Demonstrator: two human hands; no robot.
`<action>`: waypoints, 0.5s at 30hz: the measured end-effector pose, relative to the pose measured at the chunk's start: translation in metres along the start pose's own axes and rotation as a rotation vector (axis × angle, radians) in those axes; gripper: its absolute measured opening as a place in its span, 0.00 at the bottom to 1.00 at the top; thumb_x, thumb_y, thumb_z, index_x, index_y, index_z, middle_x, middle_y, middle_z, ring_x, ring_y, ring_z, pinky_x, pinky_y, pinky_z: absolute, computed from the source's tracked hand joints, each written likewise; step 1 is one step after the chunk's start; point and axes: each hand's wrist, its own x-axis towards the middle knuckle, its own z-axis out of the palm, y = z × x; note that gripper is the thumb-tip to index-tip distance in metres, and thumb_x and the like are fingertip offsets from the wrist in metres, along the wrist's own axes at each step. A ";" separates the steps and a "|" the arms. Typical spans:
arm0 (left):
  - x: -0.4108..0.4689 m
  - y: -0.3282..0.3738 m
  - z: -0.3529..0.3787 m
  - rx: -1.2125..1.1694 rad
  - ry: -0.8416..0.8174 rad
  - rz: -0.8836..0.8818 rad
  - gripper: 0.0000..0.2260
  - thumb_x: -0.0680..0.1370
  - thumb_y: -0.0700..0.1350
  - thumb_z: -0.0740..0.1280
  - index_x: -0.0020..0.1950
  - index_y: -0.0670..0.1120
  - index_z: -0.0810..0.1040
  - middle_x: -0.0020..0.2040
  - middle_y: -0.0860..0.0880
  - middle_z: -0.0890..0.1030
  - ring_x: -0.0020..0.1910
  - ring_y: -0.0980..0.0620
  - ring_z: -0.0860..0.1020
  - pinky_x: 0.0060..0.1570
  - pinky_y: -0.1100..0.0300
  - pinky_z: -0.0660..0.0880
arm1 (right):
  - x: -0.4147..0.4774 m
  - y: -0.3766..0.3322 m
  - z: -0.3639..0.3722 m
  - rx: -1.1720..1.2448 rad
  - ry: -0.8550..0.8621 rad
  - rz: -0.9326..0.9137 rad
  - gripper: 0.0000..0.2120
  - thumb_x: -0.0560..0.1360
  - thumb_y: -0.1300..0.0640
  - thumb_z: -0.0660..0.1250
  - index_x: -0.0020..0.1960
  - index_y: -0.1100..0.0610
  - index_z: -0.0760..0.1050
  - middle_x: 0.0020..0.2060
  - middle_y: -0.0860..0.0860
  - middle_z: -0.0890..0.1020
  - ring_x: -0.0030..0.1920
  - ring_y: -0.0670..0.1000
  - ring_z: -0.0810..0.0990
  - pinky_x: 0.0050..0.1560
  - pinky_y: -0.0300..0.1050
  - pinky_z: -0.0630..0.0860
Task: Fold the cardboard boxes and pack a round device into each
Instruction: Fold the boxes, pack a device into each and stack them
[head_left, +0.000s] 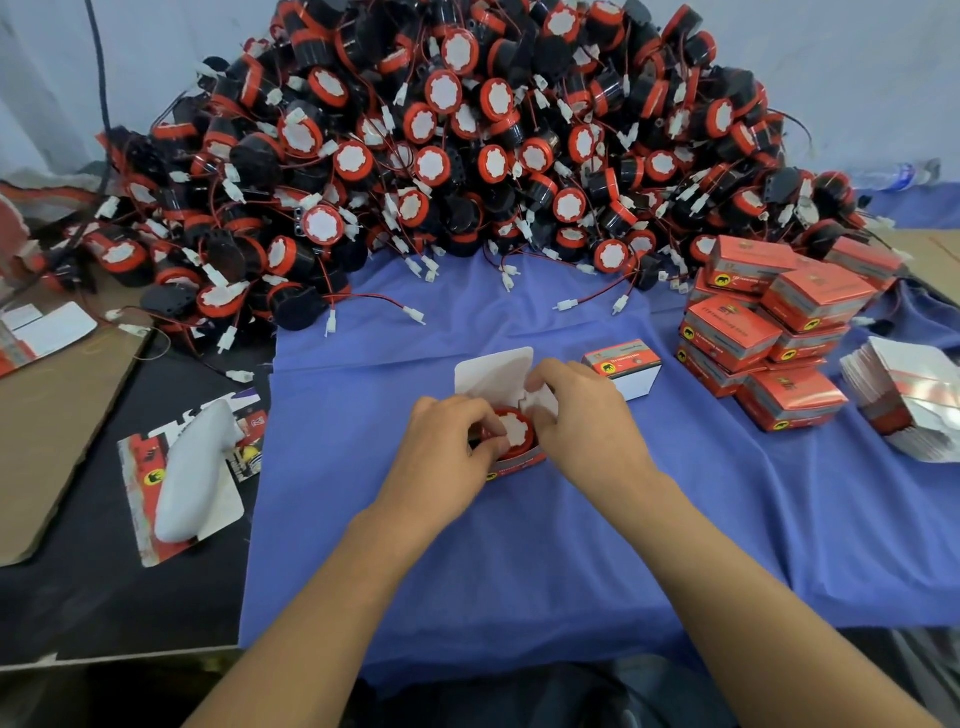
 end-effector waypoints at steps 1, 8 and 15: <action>0.000 -0.001 0.000 -0.023 -0.006 -0.012 0.07 0.78 0.44 0.73 0.45 0.56 0.80 0.47 0.61 0.81 0.54 0.51 0.68 0.49 0.75 0.64 | -0.001 0.000 0.001 -0.026 -0.003 -0.004 0.09 0.79 0.61 0.66 0.57 0.54 0.80 0.51 0.53 0.79 0.51 0.57 0.78 0.49 0.54 0.77; 0.001 -0.010 0.002 -0.063 0.018 -0.077 0.08 0.77 0.50 0.74 0.52 0.62 0.81 0.48 0.66 0.79 0.60 0.58 0.64 0.61 0.62 0.65 | -0.007 0.003 0.006 -0.182 -0.173 -0.020 0.14 0.82 0.57 0.56 0.59 0.49 0.79 0.47 0.51 0.75 0.50 0.58 0.78 0.41 0.49 0.74; -0.017 -0.019 0.022 -0.383 0.403 0.003 0.21 0.72 0.44 0.80 0.61 0.56 0.78 0.58 0.61 0.78 0.61 0.53 0.77 0.52 0.61 0.78 | -0.015 0.011 0.022 0.051 -0.136 0.013 0.15 0.81 0.62 0.56 0.64 0.51 0.75 0.53 0.52 0.74 0.50 0.55 0.76 0.51 0.53 0.77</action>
